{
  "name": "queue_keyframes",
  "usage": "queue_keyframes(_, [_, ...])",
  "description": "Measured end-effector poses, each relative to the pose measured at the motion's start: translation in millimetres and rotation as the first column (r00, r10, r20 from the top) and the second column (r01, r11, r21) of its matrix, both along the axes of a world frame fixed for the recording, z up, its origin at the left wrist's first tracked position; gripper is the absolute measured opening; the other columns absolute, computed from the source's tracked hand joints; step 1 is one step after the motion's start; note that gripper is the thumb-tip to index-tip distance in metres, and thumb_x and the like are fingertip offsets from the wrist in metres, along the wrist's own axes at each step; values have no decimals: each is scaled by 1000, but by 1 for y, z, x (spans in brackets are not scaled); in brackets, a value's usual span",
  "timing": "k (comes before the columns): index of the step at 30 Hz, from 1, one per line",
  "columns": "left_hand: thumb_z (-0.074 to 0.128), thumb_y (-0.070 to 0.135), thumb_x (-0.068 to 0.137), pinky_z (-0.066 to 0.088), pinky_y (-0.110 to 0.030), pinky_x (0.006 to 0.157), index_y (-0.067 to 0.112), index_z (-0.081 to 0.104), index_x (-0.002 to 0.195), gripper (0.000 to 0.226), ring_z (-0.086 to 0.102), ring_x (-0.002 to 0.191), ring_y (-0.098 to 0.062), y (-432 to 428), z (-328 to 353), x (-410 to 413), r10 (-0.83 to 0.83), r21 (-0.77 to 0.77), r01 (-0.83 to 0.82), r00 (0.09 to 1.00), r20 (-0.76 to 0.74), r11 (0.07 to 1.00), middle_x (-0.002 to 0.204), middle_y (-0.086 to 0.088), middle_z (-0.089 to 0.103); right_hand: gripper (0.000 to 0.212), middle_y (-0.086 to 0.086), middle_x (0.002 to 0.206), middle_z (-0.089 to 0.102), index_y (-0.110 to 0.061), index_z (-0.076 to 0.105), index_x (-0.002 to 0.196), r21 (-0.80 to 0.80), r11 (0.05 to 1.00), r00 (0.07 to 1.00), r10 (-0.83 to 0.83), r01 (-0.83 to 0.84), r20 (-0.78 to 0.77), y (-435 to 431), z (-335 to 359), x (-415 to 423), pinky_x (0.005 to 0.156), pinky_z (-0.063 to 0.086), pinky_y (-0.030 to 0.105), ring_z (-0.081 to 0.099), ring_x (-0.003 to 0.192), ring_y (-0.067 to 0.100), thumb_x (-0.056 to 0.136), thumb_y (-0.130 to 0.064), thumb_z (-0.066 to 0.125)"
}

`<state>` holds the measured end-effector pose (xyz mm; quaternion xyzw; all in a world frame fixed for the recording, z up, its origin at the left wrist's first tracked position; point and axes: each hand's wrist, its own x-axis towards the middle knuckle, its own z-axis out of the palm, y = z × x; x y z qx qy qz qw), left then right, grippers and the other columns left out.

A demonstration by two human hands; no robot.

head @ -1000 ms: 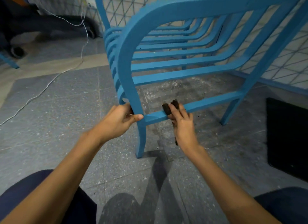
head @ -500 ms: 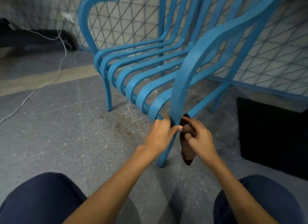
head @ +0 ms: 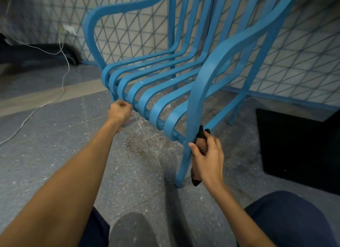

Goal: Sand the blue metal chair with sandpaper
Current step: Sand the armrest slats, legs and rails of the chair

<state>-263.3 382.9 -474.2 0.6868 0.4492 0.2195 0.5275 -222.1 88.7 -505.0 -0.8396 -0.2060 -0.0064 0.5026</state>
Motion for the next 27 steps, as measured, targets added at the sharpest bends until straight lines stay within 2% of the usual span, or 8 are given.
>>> queue_keyframes(5, [56, 42, 89, 52, -38, 82, 19, 57, 105, 28, 61, 95, -20, 18, 1, 2, 49, 134, -65, 992, 120, 989, 107, -8, 65, 52, 2, 128, 50, -19, 49, 132, -3, 999, 996, -41, 41, 82, 6, 1, 3, 95, 38, 27, 47, 116, 21, 86, -36, 66])
queue_keyframes(7, [53, 41, 92, 50, -35, 74, 20, 52, 115, 31, 59, 90, -18, 28, 12, 8, -2, 114, -18, 984, 177, 993, 105, -8, 63, 51, 2, 127, 52, -19, 51, 130, -31, 999, 994, -38, 42, 105, 7, 3, 5, 91, 36, 25, 48, 116, 21, 85, -37, 66])
queue_keyframes(9, [52, 41, 92, 49, -35, 68, 27, 49, 109, 22, 58, 85, -17, 30, 20, 20, -66, 109, 44, 976, 209, 993, 96, -4, 61, 48, 1, 124, 55, -19, 54, 127, -50, 998, 994, -41, 46, 100, 7, 4, 6, 89, 38, 25, 49, 114, 20, 84, -38, 66])
queue_keyframes(11, [52, 43, 91, 50, -35, 71, 26, 49, 98, 18, 61, 82, -20, 25, 21, 33, -114, 172, 83, 976, 185, 982, 94, -6, 61, 46, 0, 122, 57, -20, 56, 126, -51, 998, 994, -42, 47, 97, 7, 5, 8, 91, 43, 30, 51, 112, 18, 84, -38, 67])
queue_keyframes(13, [47, 45, 94, 46, -32, 71, 15, 55, 95, 31, 58, 76, -18, 20, 20, 38, -142, 251, 112, 984, 103, 961, 85, -7, 60, 48, -1, 123, 57, -22, 56, 128, -63, 997, 995, -39, 45, 93, 6, 5, 11, 93, 44, 32, 52, 112, 18, 84, -38, 67])
queue_keyframes(19, [42, 60, 89, 50, -40, 83, 10, 64, 90, 54, 63, 87, -25, 4, 3, 32, -186, 211, 163, 978, 93, 964, 91, -11, 68, 47, 0, 118, 63, -27, 57, 128, -78, 993, 991, -85, 93, 99, -20, 3, 28, 92, 49, 38, 59, 108, 18, 84, -35, 68])
queue_keyframes(23, [44, 55, 92, 31, -32, 56, 12, 50, 70, 50, 40, 57, -15, -37, 5, 23, -167, 260, 144, 984, 69, 955, 60, -1, 44, 33, 0, 107, 70, -30, 62, 116, -155, 981, 991, -105, 118, 86, -56, 0, 55, 86, 52, 40, 64, 101, 18, 85, -40, 65])
queue_keyframes(27, [46, 48, 95, 22, -33, 48, 19, 35, 57, 49, 29, 48, -14, -64, 13, 17, -145, 277, 131, 989, 31, 952, 52, 3, 30, 20, -3, 100, 72, -30, 65, 104, -212, 970, 989, -103, 123, 102, -70, 10, 79, 82, 53, 41, 65, 96, 17, 86, -37, 64])
